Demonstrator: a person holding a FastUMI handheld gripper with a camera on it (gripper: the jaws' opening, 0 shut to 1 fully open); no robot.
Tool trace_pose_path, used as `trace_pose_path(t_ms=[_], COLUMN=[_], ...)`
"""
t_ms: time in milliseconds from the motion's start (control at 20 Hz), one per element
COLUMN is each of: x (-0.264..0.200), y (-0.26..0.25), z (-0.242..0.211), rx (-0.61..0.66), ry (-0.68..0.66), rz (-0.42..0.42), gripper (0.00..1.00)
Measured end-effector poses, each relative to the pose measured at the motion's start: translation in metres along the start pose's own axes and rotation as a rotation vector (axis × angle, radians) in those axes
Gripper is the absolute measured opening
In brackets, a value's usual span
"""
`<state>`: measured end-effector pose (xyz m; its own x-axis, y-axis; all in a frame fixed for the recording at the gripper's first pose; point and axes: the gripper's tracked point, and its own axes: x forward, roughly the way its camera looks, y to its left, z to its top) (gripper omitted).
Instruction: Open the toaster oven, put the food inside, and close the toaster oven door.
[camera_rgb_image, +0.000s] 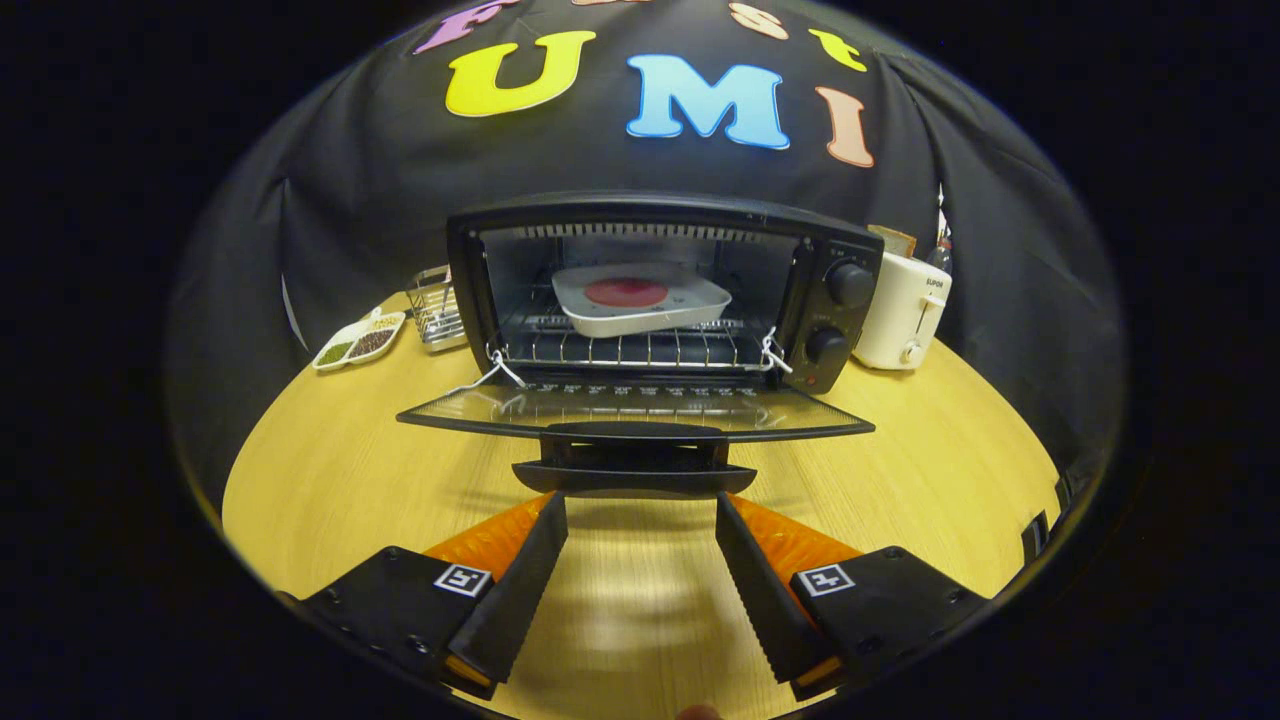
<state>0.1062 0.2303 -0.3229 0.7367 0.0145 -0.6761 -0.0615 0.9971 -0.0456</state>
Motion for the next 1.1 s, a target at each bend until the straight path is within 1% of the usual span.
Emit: trace_pose_path(t_ms=[250, 350, 450, 550, 650, 700, 950, 1100], x=[0.002, 0.007, 0.013, 0.009, -0.006, -0.015, -0.073, -0.108], y=[-0.004, -0.004, -0.006, -0.010, -0.017, -0.019, -0.027, -0.040], z=[0.044, 0.069, 0.091, 0.123, 0.152, 0.159, 0.184, 0.193], rx=[-0.009, -0.011, 0.000, 0.026, 0.025, 0.015, -0.029, -0.048], ry=[-0.103, -0.152, -0.166, -0.230, -0.317, -0.351, -0.497, -0.561], rz=[0.007, 0.012, 0.020, 0.020, 0.015, 0.017, 0.045, 0.053], gripper=[0.96, 0.96, 0.96, 0.96, 0.96, 0.96, 0.96, 0.95])
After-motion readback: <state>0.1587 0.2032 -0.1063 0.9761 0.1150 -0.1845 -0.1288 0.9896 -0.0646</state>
